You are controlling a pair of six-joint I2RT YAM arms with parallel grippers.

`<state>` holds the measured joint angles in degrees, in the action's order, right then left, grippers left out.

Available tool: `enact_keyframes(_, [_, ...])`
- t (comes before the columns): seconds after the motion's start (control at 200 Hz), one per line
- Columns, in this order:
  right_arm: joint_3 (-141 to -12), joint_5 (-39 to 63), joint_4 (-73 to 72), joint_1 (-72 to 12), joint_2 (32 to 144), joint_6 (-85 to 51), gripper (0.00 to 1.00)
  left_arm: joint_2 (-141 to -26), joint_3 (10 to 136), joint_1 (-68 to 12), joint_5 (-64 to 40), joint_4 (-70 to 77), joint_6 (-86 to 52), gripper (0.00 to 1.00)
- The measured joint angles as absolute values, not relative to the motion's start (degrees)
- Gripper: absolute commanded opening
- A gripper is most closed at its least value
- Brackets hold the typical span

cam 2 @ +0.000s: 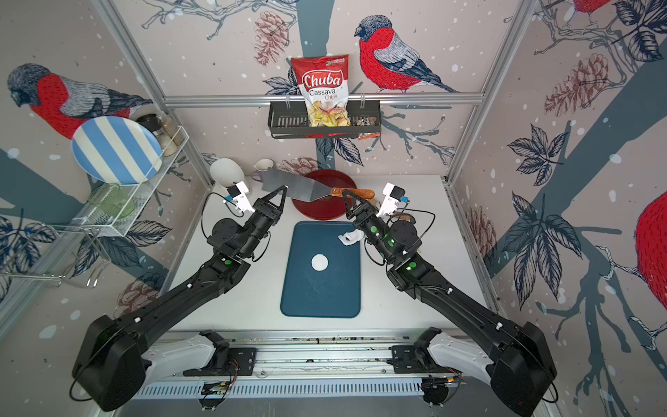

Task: Roll out the dumpling wrappers from the dough
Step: Pick up the spatula from the center of the board.

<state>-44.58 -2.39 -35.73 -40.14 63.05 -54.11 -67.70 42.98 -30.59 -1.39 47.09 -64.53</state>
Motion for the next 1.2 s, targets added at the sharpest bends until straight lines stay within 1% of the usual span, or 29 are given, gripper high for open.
enact_keyframes(0.18, [-45.3, -2.68, -38.59, -39.31, 65.56, -55.68, 0.44, -68.31, 42.92, -31.57, -0.36, 48.25, -64.53, 0.0])
enact_keyframes(0.28, [-45.32, -2.85, -40.27, -38.96, 66.81, -57.12, 0.38, -68.42, 42.68, -31.88, 0.12, 48.99, -64.51, 0.0])
enact_keyframes(0.615, [-46.11, -2.83, -43.35, -38.57, 68.95, -57.6, 0.29, -69.58, 42.35, -32.4, 0.6, 49.45, -64.66, 0.0])
enact_keyframes(0.97, [-45.71, -2.94, -44.91, -37.85, 69.14, -58.67, 0.03, -70.17, 42.22, -32.82, 0.97, 50.92, -64.82, 0.0])
enact_keyframes(0.99, [-45.69, -2.9, -44.91, -37.8, 69.14, -58.67, 0.02, -70.19, 42.22, -32.82, 0.95, 50.89, -64.75, 0.05])
enact_keyframes(1.02, [-45.6, -2.79, -44.97, -37.76, 69.12, -58.67, 0.0, -70.19, 42.22, -32.82, 0.86, 50.85, -64.71, 0.17])
enact_keyframes(1.08, [-45.3, -2.81, -45.43, -37.67, 69.06, -58.61, 0.0, -70.22, 42.22, -32.82, 0.38, 50.65, -64.73, 0.47])
enact_keyframes(1.126, [-45.1, -2.87, -45.32, -37.52, 68.93, -58.17, 0.0, -70.26, 42.22, -32.82, 0.38, 50.72, -64.99, 0.66])
enact_keyframes(1.161, [-44.91, -3.09, -45.21, -37.45, 68.93, -58.17, 0.0, -70.26, 42.22, -32.82, 0.34, 50.7, -65.14, 0.77])
enact_keyframes(1.196, [-44.8, -3.49, -44.93, -37.34, 68.9, -57.98, 0.0, -70.26, 42.24, -32.82, 0.32, 50.61, -65.14, 0.85])
